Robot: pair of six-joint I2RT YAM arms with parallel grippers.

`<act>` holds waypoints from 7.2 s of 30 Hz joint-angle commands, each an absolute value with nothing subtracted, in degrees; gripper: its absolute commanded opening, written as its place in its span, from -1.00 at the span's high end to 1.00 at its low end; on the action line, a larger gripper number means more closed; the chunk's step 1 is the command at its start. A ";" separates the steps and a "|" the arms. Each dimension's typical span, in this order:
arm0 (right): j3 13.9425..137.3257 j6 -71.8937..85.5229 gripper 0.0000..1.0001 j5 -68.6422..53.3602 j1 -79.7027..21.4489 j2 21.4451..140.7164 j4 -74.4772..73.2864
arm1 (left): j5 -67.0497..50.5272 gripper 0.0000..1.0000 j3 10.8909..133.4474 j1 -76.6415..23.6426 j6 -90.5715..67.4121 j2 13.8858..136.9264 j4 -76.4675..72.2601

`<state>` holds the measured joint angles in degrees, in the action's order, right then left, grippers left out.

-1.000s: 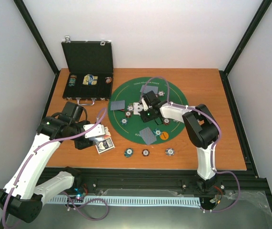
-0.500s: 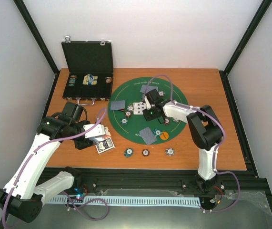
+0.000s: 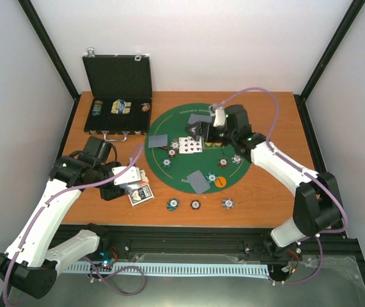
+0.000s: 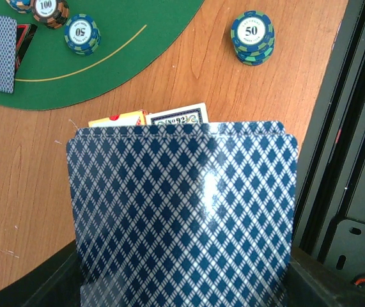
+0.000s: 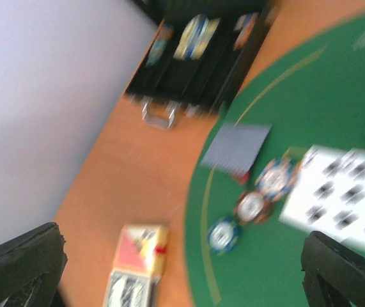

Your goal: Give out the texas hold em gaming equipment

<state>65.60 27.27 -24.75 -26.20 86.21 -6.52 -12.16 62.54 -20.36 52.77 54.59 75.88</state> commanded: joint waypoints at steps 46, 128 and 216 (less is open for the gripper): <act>62.71 70.15 -0.24 -48.22 -59.06 108.70 39.00 | -13.30 0.68 63.46 -20.30 54.08 53.83 76.27; 59.37 -51.42 0.95 23.09 -36.74 108.27 12.66 | -11.95 0.68 62.77 -20.30 54.53 54.08 76.28; 69.22 -5.20 -1.00 -14.42 -29.12 88.65 -12.75 | -11.90 0.68 63.11 -20.30 55.14 53.53 76.64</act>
